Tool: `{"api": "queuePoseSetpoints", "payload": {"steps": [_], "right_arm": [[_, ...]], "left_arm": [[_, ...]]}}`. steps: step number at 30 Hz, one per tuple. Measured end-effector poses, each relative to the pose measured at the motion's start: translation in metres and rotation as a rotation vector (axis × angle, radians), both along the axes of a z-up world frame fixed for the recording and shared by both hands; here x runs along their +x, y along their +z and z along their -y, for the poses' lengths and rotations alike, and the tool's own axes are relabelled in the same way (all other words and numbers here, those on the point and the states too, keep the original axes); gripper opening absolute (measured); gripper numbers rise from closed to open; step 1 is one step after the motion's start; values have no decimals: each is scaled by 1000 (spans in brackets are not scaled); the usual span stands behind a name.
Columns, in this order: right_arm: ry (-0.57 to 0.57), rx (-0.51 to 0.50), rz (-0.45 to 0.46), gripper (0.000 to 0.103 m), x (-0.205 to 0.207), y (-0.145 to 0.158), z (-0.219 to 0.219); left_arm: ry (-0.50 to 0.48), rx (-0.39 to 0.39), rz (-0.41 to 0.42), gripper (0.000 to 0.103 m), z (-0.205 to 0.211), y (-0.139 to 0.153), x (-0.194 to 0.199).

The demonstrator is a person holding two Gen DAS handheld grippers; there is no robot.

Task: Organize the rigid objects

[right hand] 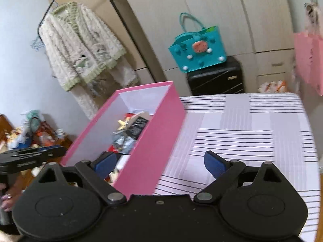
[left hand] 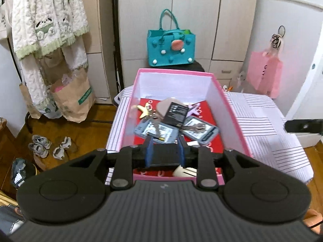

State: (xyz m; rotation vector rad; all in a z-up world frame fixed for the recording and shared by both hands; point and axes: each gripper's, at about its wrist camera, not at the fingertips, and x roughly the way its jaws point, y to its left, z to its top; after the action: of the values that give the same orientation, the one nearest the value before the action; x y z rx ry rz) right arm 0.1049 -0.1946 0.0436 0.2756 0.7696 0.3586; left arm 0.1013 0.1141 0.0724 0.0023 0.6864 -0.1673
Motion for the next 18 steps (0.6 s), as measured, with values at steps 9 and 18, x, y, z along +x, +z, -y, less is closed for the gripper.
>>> {"api": "queuePoseSetpoints", "payload": {"steps": [9, 18], "right_arm": [[-80, -298, 36, 98, -22, 2, -16], [-186, -243, 172, 98, -93, 28, -2]], "left_arm": [[10, -6, 43, 49, 30, 2, -30], [42, -70, 66, 64, 42, -2, -63]]}}
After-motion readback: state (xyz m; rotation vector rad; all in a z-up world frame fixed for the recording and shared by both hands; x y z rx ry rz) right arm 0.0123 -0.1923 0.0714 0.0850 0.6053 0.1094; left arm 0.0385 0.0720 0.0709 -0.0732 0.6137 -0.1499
